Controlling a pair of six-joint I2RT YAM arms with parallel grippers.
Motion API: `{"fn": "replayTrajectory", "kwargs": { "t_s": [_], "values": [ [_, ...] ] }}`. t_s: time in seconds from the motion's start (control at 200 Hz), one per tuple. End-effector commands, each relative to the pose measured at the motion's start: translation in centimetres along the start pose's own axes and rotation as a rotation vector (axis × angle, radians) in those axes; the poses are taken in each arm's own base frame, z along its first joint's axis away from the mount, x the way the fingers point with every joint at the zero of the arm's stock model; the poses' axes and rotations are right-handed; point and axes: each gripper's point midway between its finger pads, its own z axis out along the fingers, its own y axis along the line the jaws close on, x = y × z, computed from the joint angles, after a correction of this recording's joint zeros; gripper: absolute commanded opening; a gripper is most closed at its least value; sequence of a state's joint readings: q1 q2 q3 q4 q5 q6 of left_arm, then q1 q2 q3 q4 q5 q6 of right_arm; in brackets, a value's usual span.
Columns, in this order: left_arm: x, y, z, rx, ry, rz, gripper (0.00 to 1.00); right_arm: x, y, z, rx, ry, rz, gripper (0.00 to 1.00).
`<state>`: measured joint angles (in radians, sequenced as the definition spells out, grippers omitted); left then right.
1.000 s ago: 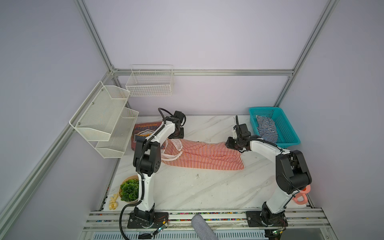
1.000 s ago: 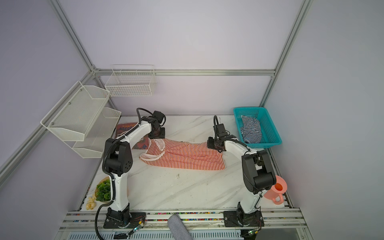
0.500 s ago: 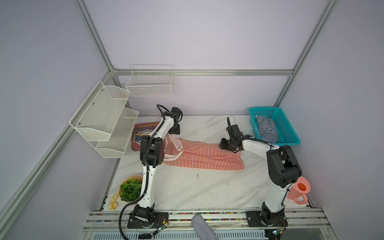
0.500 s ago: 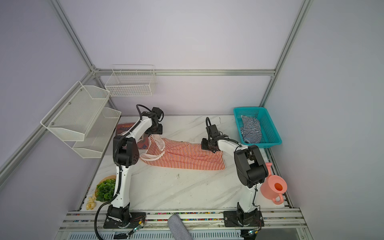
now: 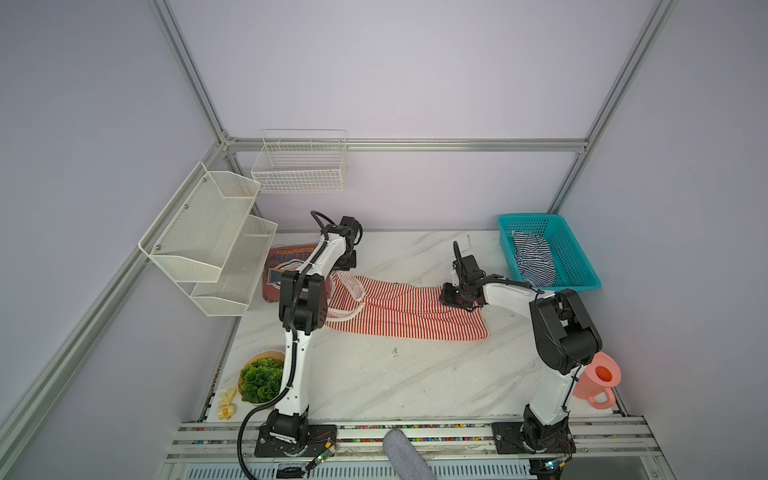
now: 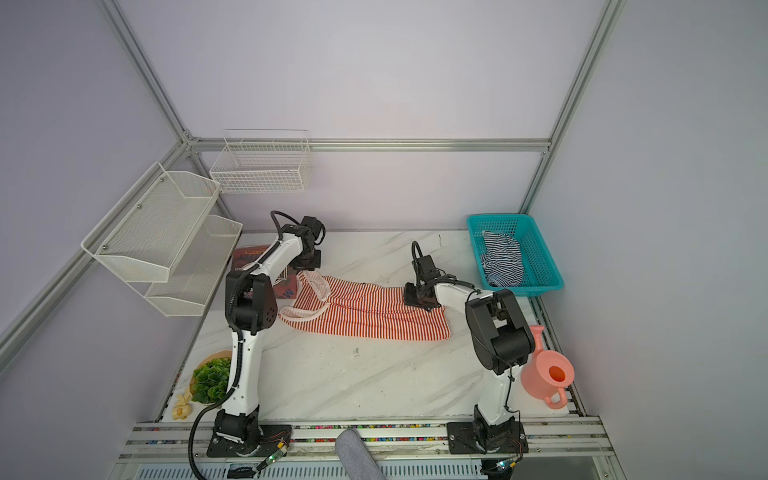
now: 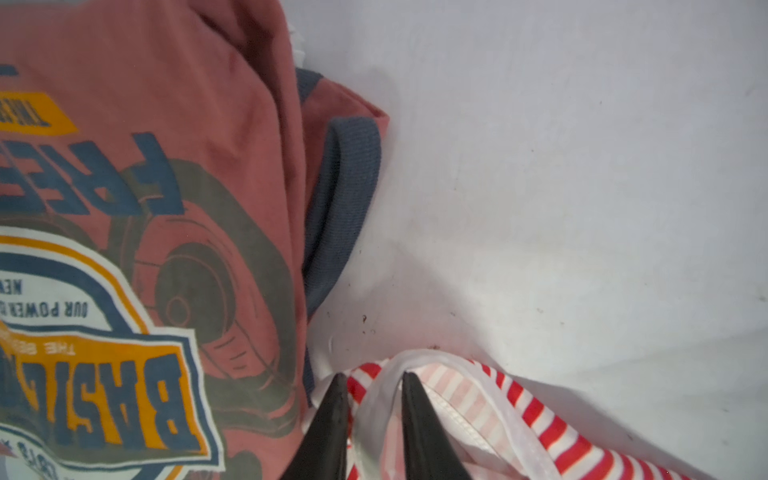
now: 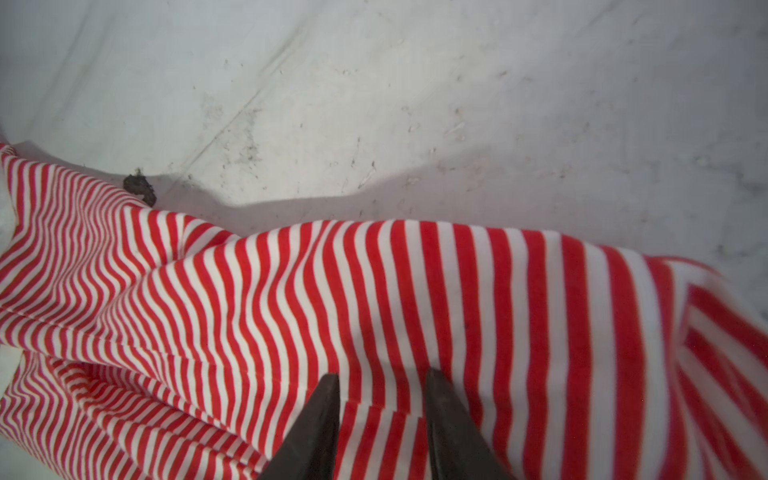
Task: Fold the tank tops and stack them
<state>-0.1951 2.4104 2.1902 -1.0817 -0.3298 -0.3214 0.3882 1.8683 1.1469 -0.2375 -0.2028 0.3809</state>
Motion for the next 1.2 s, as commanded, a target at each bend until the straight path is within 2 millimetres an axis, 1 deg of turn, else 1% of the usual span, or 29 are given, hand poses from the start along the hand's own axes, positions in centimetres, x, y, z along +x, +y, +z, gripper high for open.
{"fn": "replayTrajectory", "kwargs": {
  "t_s": [0.0, 0.08, 0.15, 0.215, 0.54, 0.675, 0.745, 0.78, 0.925, 0.985, 1.015, 1.065, 1.135, 1.18, 1.195],
  "values": [
    [0.4, 1.3, -1.1, -0.013, -0.004, -0.010, 0.17, 1.4, -0.9, 0.9, 0.028, 0.028, 0.013, 0.38],
    [0.7, 1.7, -1.3, -0.022, 0.000, -0.015, 0.09, 1.8, -1.2, 1.0, 0.036, 0.036, 0.015, 0.38],
    [1.0, 2.0, -1.6, -0.026, -0.001, -0.018, 0.06, 2.1, -1.5, 1.2, 0.045, 0.042, 0.017, 0.38],
    [1.2, 2.3, -1.9, -0.033, -0.002, -0.021, 0.00, 2.5, -1.8, 1.4, 0.054, 0.050, 0.020, 0.38],
    [2.9, 4.2, -3.5, -0.075, -0.023, -0.065, 0.00, 4.0, -3.5, 1.7, 0.108, 0.069, 0.052, 0.38],
    [4.1, 4.8, -3.4, -0.095, -0.007, -0.070, 0.00, 4.8, -4.0, 1.8, 0.125, 0.082, 0.065, 0.37],
    [4.7, 5.0, -3.0, -0.106, 0.005, -0.069, 0.00, 5.0, -4.2, 1.8, 0.133, 0.084, 0.072, 0.38],
    [5.0, 5.2, -2.8, -0.112, 0.012, -0.069, 0.04, 5.1, -4.3, 1.8, 0.135, 0.086, 0.075, 0.38],
    [5.8, 6.1, -2.1, -0.144, 0.033, -0.083, 0.14, 5.6, -4.9, 1.7, 0.159, 0.094, 0.094, 0.38],
    [5.9, 6.6, -2.1, -0.152, 0.036, -0.098, 0.20, 5.7, -5.1, 1.6, 0.167, 0.094, 0.100, 0.37],
    [5.8, 6.8, -2.2, -0.154, 0.033, -0.103, 0.25, 5.7, -5.1, 1.5, 0.167, 0.092, 0.100, 0.37],
    [5.3, 7.3, -2.6, -0.159, 0.021, -0.114, 0.39, 5.8, -5.1, 1.5, 0.168, 0.095, 0.099, 0.37],
    [4.4, 7.7, -3.6, -0.154, -0.006, -0.135, 0.46, 5.5, -4.8, 1.3, 0.163, 0.095, 0.085, 0.38],
    [3.7, 7.7, -4.5, -0.137, -0.028, -0.147, 0.57, 5.1, -4.7, 0.9, 0.161, 0.091, 0.064, 0.38],
    [3.5, 7.6, -4.8, -0.126, -0.037, -0.151, 0.58, 5.0, -4.5, 0.8, 0.159, 0.089, 0.060, 0.38]
  ]
}}
